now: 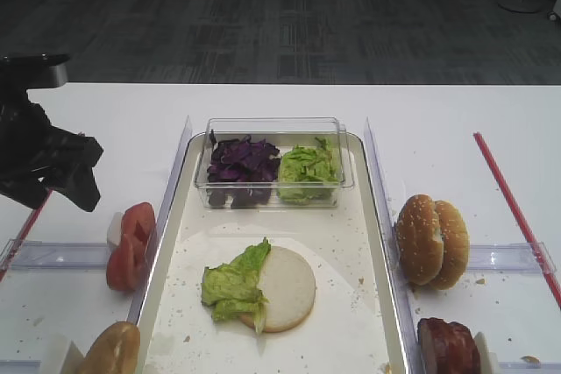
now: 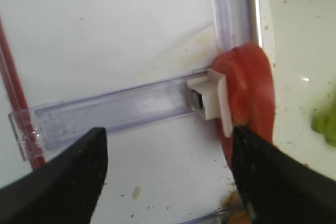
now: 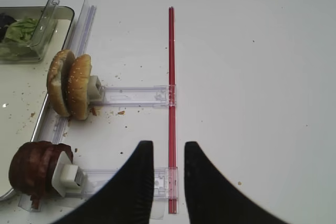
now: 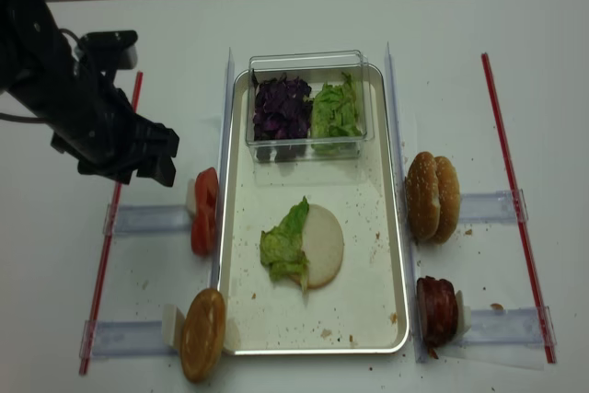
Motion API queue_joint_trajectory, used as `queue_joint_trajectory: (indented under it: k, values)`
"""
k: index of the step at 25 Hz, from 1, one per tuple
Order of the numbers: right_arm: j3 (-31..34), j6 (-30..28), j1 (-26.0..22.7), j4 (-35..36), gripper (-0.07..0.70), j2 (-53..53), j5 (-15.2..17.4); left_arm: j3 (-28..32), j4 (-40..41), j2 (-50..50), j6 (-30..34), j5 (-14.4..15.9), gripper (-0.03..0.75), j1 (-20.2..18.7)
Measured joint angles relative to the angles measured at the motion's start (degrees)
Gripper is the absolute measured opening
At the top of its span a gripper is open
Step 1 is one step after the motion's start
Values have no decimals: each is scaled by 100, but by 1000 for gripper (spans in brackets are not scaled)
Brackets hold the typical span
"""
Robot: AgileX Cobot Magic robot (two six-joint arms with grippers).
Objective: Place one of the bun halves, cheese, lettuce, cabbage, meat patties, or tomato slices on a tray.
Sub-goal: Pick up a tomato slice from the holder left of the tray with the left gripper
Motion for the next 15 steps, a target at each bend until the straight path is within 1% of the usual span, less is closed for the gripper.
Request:
queue_joint_trajectory:
  k: [6,12,15]
  values:
    - [0,0,0,-10,194,0,0,-167,-102,0,0,196,461,-415]
    - [0,0,0,-10,193,0,0,-188,-124,0,-170,294,461,-906]
    - [0,0,0,-10,193,0,0,-188,-146,0,-257,294,461,-1129]
